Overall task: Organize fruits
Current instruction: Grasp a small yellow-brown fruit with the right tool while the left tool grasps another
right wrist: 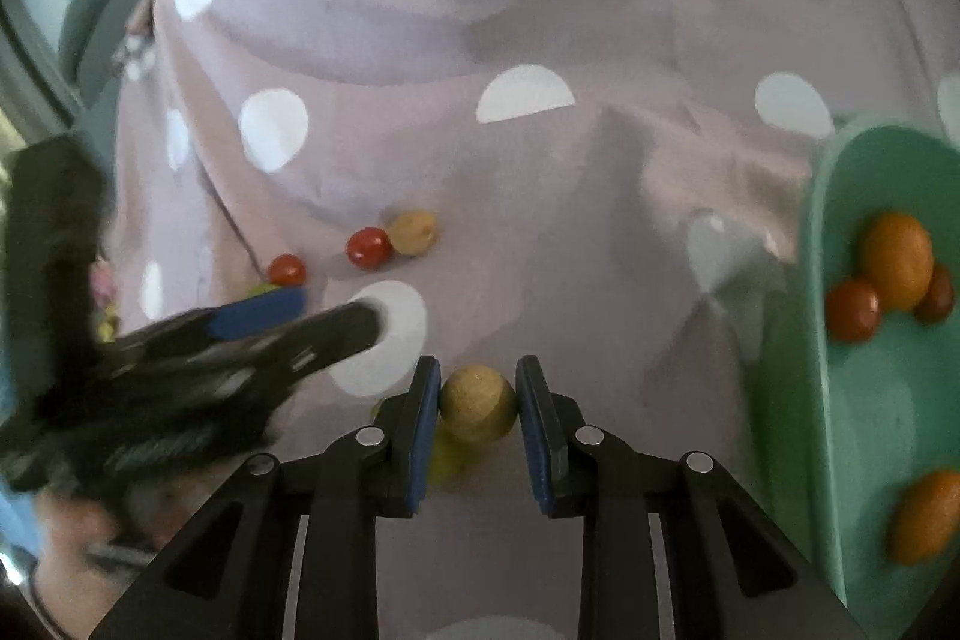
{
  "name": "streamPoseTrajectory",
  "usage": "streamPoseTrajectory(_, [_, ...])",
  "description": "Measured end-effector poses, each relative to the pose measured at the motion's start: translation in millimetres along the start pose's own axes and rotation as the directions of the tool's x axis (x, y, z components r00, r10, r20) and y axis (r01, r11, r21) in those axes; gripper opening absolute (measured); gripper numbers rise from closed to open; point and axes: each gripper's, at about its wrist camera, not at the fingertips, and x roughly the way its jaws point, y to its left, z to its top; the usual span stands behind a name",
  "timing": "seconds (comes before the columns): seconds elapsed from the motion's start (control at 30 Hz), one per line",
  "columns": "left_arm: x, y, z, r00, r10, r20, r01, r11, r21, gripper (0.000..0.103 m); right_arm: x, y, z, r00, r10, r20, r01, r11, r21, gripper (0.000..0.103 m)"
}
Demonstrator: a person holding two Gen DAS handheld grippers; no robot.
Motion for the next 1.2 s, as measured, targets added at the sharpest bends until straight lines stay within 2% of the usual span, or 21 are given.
streamPoseTrajectory(0.1, [14.9, 0.2, 8.1, 1.000, 0.020, -0.018, -0.020, 1.000, -0.011, 0.069, 1.0, 0.2, -0.2, 1.000, 0.029, -0.001, -0.029, 1.000, -0.001, 0.028])
streamPoseTrajectory(0.23, [26.4, 6.0, 17.6, 0.998, 0.067, 0.002, -0.067, 0.997, -0.032, 0.069, 0.3, 2.2, -3.0, 0.998, 0.055, 0.008, -0.055, 0.998, -0.011, 0.028])
streamPoseTrajectory(0.43, [34.2, 5.8, 33.4, 0.991, 0.134, 0.026, -0.134, 0.991, 0.005, 0.068, -5.5, -2.3, -6.8, 0.995, 0.090, 0.033, -0.090, 0.996, -0.012, 0.028])
streamPoseTrajectory(0.53, [38.5, 3.5, 36.4, 0.982, 0.183, 0.038, -0.185, 0.982, 0.036, 0.063, -5.6, -3.8, -7.9, 0.995, 0.096, 0.038, -0.096, 0.995, -0.007, 0.028])
streamPoseTrajectory(0.6, [40.6, 0.2, 36.9, 0.974, 0.220, 0.051, -0.223, 0.973, 0.064, 0.051, -6.0, -5.9, -9.6, 0.994, 0.099, 0.039, -0.099, 0.995, -0.005, 0.028])
streamPoseTrajectory(0.67, [41.6, -3.2, 36.2, 0.967, 0.248, 0.063, -0.254, 0.963, 0.096, 0.050, -5.9, -4.9, -10.0, 0.994, 0.096, 0.041, -0.096, 0.995, -0.010, 0.028])
streamPoseTrajectory(0.93, [27.2, 7.6, 35.6, 0.979, 0.195, 0.053, -0.198, 0.979, 0.046, 0.044, -5.6, -3.8, -10.4, 0.995, 0.090, 0.052, -0.090, 0.996, -0.012, 0.028])
streamPoseTrajectory(0.97, [22.6, 8.0, 33.9, 0.981, 0.187, 0.053, -0.189, 0.981, 0.040, 0.043, -5.7, -3.4, -10.4, 0.995, 0.089, 0.052, -0.088, 0.996, -0.010, 0.028])
streamPoseTrajectory(1.03, [10.0, 10.1, 28.7, 0.986, 0.158, 0.052, -0.160, 0.987, 0.024, 0.028, -6.9, -2.2, -10.9, 0.995, 0.087, 0.056, -0.087, 0.996, -0.008, 0.028])
streamPoseTrajectory(1.07, [4.7, 11.3, 26.2, 0.988, 0.147, 0.047, -0.148, 0.989, 0.016, 0.024, -7.6, -2.0, -11.5, 0.994, 0.087, 0.058, -0.087, 0.996, -0.008, 0.028])
streamPoseTrajectory(1.2, [-13.9, 10.7, 5.8, 0.991, 0.124, 0.044, -0.124, 0.992, 0.005, 0.024, -10.4, -0.5, -16.7, 0.994, 0.089, 0.060, -0.089, 0.996, -0.011, 0.028])
